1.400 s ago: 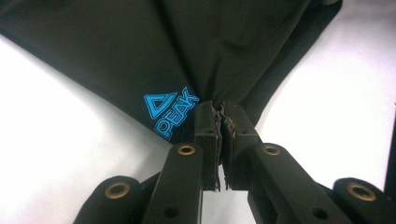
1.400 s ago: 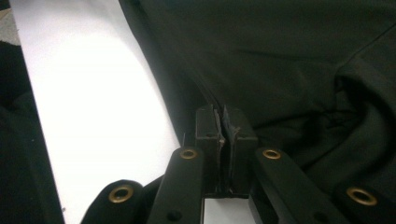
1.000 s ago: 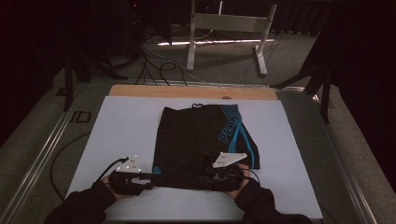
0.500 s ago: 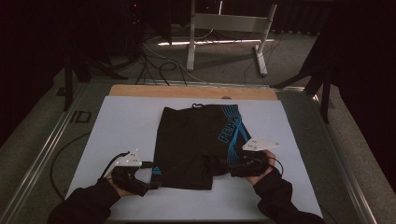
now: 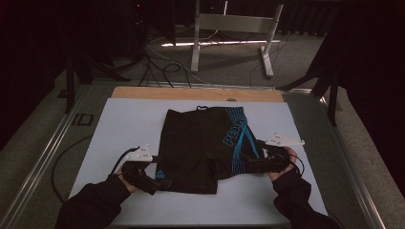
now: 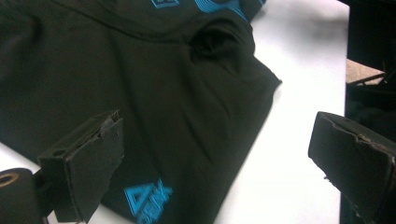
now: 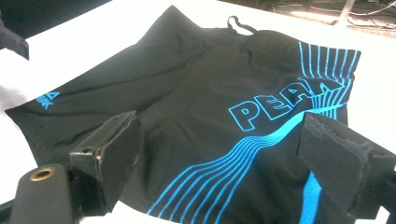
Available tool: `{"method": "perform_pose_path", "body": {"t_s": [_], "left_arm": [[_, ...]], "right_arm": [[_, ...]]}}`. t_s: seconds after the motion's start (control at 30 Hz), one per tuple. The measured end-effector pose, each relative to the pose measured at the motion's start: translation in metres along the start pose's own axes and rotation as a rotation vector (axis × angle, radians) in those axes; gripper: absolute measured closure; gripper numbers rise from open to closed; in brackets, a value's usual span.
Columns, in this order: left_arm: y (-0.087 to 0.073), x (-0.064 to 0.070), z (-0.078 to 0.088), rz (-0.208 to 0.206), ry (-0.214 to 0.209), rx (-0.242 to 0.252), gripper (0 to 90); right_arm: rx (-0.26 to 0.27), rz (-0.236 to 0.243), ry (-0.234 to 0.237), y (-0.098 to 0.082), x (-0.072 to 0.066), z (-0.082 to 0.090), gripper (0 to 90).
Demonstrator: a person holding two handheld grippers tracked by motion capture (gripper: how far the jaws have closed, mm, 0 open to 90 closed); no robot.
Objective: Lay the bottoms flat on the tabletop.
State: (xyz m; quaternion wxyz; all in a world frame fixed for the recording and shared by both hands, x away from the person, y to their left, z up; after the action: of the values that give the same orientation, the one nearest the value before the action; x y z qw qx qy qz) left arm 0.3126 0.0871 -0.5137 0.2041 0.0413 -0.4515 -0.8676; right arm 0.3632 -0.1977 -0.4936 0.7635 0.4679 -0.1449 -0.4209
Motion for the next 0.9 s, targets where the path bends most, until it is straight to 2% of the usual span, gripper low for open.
{"method": "perform_pose_path", "body": {"t_s": [0.1,0.13,0.2,0.4,0.53,0.57,0.6,0.9], "left_arm": [[0.014,-0.002,-0.001,-0.006,0.007,0.025,2.2],[0.018,-0.002,-0.001,-0.006,0.004,0.029,2.2],[0.025,0.0,-0.003,-0.016,-0.011,0.033,2.2],[0.044,0.01,-0.015,-0.058,-0.054,0.018,2.2],[0.057,0.018,-0.028,-0.086,-0.072,0.018,2.2],[0.062,0.022,-0.037,-0.102,-0.085,0.015,2.2],[0.062,0.022,-0.037,-0.102,-0.085,0.015,2.2],[0.076,0.035,-0.072,-0.144,-0.137,-0.015,2.0]], "right_arm": [[0.0,-0.014,-0.026,0.0,0.011,0.008,13.3],[0.0,-0.014,-0.026,0.0,0.011,0.008,13.3],[0.011,-0.029,-0.027,0.0,0.015,0.012,13.5],[0.025,-0.032,-0.035,-0.002,0.019,0.023,13.8],[0.028,-0.041,-0.044,-0.004,0.023,0.026,13.7],[0.027,-0.052,-0.049,-0.007,0.025,0.028,13.7],[0.027,-0.052,-0.049,-0.007,0.025,0.028,13.7],[-0.017,-0.078,-0.079,-0.032,0.037,0.034,12.9]]}}
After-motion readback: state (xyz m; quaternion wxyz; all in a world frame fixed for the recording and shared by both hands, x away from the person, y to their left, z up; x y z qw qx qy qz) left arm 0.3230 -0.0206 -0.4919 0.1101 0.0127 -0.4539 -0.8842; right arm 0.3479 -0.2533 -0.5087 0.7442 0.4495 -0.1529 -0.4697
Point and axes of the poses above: each handheld gripper's, and its own axes: z roughly backward along the jaws, y roughly out of its top, x roughly to its right, the point moved 10 cm from there along -z, roughly forward along the jaws, and after that the axes turned 5 degrees about -z, right-handed, at the moved point
